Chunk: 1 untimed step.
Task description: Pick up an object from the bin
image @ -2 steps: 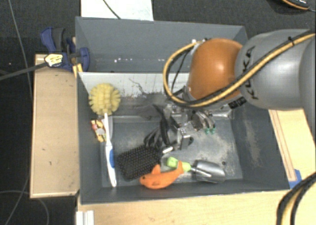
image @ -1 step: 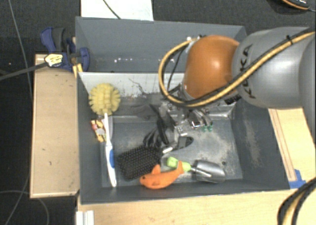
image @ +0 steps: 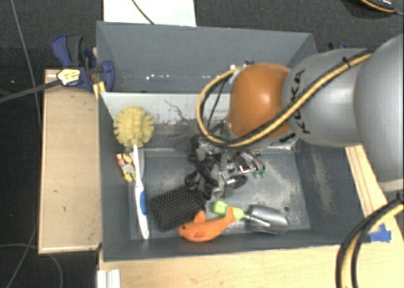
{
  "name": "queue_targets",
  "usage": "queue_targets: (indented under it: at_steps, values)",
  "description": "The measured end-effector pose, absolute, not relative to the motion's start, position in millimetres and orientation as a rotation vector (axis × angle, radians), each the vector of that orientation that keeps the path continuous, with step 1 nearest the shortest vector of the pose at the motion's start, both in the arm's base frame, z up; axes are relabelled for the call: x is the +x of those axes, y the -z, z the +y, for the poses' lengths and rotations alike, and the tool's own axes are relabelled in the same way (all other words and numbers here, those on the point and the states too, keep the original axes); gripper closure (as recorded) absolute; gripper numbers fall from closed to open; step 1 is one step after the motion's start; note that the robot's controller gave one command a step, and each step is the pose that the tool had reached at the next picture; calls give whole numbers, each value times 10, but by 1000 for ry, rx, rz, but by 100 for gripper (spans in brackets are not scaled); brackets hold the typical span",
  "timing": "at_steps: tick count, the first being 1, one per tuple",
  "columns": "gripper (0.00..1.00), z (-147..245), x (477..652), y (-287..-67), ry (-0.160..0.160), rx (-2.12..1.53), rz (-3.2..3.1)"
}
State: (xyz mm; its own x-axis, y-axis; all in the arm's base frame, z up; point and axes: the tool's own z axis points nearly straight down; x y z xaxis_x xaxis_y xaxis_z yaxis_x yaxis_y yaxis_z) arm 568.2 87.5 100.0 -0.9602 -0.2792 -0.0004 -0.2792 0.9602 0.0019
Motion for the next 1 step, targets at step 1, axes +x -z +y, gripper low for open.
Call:
queue_targets:
  at_steps: [1]
  values:
    - [0, 883, 5672, -1015, -3, -437, 3111]
